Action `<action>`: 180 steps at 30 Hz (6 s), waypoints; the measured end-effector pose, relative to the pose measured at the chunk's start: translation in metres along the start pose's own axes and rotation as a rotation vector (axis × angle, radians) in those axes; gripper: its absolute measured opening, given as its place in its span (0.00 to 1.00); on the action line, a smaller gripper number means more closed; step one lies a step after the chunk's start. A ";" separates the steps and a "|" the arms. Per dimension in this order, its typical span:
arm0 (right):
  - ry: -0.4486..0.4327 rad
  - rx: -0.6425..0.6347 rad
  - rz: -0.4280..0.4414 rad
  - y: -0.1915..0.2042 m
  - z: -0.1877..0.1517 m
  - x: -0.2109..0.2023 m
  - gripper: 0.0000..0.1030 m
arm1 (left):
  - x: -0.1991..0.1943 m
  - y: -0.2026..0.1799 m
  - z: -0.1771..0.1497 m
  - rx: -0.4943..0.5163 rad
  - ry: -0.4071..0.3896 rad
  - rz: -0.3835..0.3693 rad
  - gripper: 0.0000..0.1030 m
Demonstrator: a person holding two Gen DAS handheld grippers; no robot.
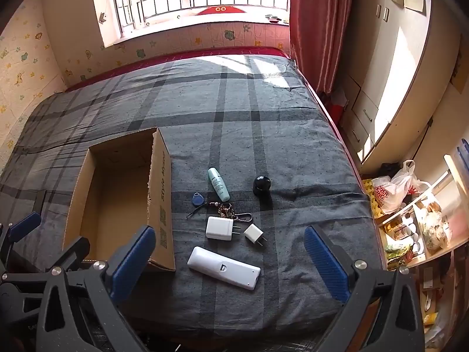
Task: Organize rigid objects
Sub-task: 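Move both tools toward the open cardboard box, then grasp the cardboard box side wall with the left tool, then grasp the black ball with the right tool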
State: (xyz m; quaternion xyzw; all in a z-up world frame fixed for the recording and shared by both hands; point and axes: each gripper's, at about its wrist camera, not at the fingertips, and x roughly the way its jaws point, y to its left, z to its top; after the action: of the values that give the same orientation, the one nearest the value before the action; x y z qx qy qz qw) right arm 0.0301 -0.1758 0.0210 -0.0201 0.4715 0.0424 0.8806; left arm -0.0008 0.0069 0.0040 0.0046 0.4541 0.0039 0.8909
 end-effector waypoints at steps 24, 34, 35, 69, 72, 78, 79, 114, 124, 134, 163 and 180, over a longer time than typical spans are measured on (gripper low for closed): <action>-0.015 -0.010 0.010 0.003 0.005 -0.006 1.00 | -0.003 0.005 0.005 -0.002 -0.013 0.005 1.00; -0.010 -0.009 0.014 0.004 0.006 -0.004 1.00 | -0.001 0.009 0.005 -0.010 -0.008 0.006 1.00; -0.009 -0.009 0.014 0.004 0.006 -0.004 1.00 | -0.001 0.010 0.006 -0.012 -0.008 0.006 1.00; -0.015 -0.005 0.026 0.003 0.019 0.005 1.00 | 0.004 0.049 0.024 -0.096 -0.036 0.072 1.00; -0.007 -0.006 0.020 0.004 0.019 0.008 1.00 | 0.009 0.061 0.024 -0.115 -0.038 0.084 1.00; 0.010 -0.009 0.004 0.004 0.024 0.019 1.00 | 0.030 0.095 0.019 -0.156 -0.027 0.126 1.00; 0.018 -0.010 0.004 0.005 0.024 0.022 1.00 | 0.035 0.101 0.017 -0.161 -0.026 0.147 1.00; 0.159 -0.039 -0.069 0.002 0.024 0.110 1.00 | 0.171 0.157 -0.029 -0.151 0.146 0.054 0.28; 0.168 -0.010 -0.085 -0.015 0.026 0.125 1.00 | 0.173 0.156 -0.033 -0.159 0.138 0.077 0.15; 0.150 0.000 -0.117 -0.030 0.037 0.153 1.00 | 0.173 0.154 -0.033 -0.149 0.135 0.089 0.15; 0.215 0.045 -0.110 -0.067 0.046 0.281 0.94 | 0.175 0.152 -0.031 -0.136 0.147 0.103 0.15; 0.247 0.045 -0.043 -0.068 0.040 0.290 0.39 | 0.175 0.150 -0.032 -0.138 0.142 0.107 0.15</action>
State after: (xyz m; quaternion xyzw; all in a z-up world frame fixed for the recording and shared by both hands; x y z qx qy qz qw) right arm 0.2293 -0.2239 -0.1987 -0.0157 0.5766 0.0103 0.8168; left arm 0.0755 0.1594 -0.1542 -0.0329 0.5140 0.0828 0.8532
